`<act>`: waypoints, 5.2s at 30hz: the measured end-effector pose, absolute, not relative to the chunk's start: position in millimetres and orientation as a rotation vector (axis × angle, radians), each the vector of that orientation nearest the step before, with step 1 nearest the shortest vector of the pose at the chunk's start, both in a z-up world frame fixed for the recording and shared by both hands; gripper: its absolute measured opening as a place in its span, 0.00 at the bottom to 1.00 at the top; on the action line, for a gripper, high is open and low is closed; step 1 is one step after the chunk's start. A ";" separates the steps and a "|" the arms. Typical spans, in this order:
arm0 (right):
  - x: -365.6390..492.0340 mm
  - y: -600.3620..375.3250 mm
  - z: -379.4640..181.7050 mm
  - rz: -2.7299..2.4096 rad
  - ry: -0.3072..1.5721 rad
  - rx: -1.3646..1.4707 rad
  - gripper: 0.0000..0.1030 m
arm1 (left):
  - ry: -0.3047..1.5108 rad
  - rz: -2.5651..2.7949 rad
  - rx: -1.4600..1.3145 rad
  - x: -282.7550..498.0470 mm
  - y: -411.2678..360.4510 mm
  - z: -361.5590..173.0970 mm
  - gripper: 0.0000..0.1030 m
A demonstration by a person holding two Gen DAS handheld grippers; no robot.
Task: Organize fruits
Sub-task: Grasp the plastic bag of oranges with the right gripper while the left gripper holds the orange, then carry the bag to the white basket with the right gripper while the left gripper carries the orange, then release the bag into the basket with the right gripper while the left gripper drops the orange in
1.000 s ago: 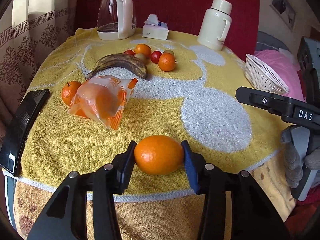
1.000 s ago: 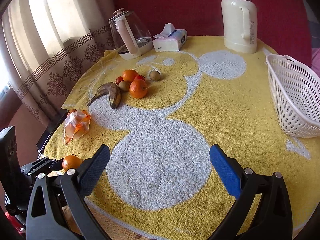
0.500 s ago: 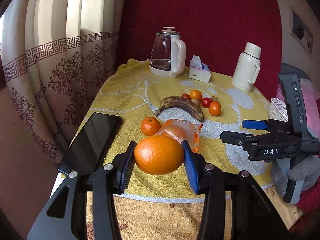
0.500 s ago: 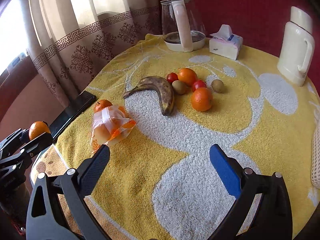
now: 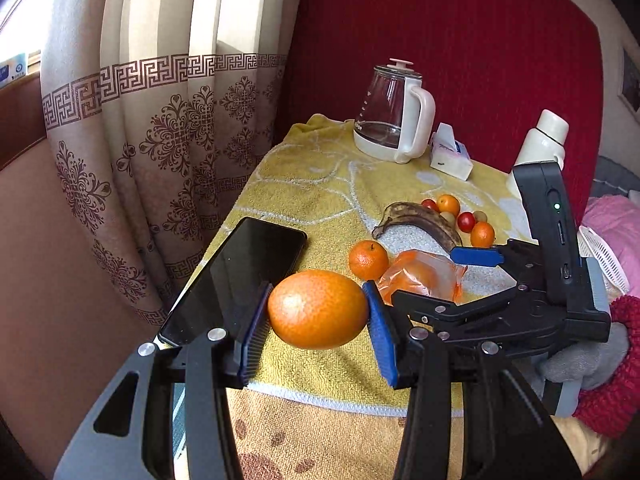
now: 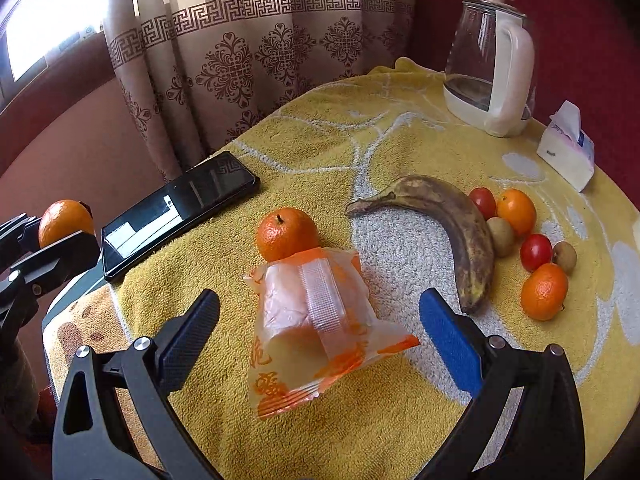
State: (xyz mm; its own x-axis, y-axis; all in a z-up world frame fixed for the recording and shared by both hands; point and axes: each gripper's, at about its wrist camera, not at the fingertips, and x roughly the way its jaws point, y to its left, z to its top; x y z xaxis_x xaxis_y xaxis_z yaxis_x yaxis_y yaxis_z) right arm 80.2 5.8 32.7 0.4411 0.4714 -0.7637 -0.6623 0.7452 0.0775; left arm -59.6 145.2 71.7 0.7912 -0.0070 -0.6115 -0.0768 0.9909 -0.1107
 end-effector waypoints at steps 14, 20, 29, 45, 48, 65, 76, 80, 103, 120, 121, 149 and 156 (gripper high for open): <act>83.3 -6.9 18.5 0.692 0.904 -0.229 0.71 | 0.685 0.036 -0.128 -53.9 140.4 61.6 0.45; 64.8 -31.7 31.0 0.675 0.873 -0.188 0.70 | 0.695 0.033 -0.116 -51.5 135.4 58.0 0.45; 48.7 -91.6 58.9 0.593 0.803 -0.086 0.70 | 0.712 0.004 -0.072 -47.0 110.2 57.4 0.45; 35.4 -255.4 99.6 0.250 0.660 0.115 0.70 | 0.700 -0.102 0.013 -30.2 42.4 75.6 0.45; 32.7 -289.8 104.0 0.171 0.638 0.149 0.70 | 0.697 -0.129 0.028 -26.8 27.2 77.6 0.45; -36.9 -399.6 77.5 0.011 0.649 0.300 0.68 | 0.703 -0.250 0.076 -18.2 -35.4 82.3 0.45; -51.9 -383.3 49.3 0.208 0.781 0.228 0.83 | 0.681 -0.315 0.130 -31.1 -79.9 88.9 0.45; -38.4 -362.6 42.6 0.229 0.842 0.100 0.88 | 0.683 -0.324 0.148 -30.3 -90.6 89.5 0.45; -32.3 -356.6 54.1 0.336 0.858 0.097 0.62 | 0.718 -0.361 0.189 -7.2 -126.5 80.2 0.45; 32.2 -443.3 95.5 -0.036 0.590 0.335 0.74 | 0.714 -0.393 0.210 -2.3 -148.0 82.0 0.45; 32.2 -448.1 92.1 -0.042 0.583 0.354 0.74 | 0.716 -0.392 0.210 -0.6 -148.7 81.6 0.45; -18.0 -471.7 79.3 -0.364 0.376 0.414 0.78 | 0.666 -0.693 0.155 58.1 -293.2 85.6 0.76; -18.8 -478.3 76.8 -0.384 0.379 0.433 0.78 | 0.686 -0.633 0.111 69.9 -271.6 77.4 0.81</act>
State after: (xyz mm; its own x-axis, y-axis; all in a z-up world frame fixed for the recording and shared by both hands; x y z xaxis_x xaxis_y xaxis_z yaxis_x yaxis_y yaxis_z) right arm -18.8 -478.3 76.8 0.8604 -0.2750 -0.4290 0.4324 0.8394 0.3293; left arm 69.9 -271.6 77.4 0.5956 -0.5087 -0.6217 0.5791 0.8083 -0.1066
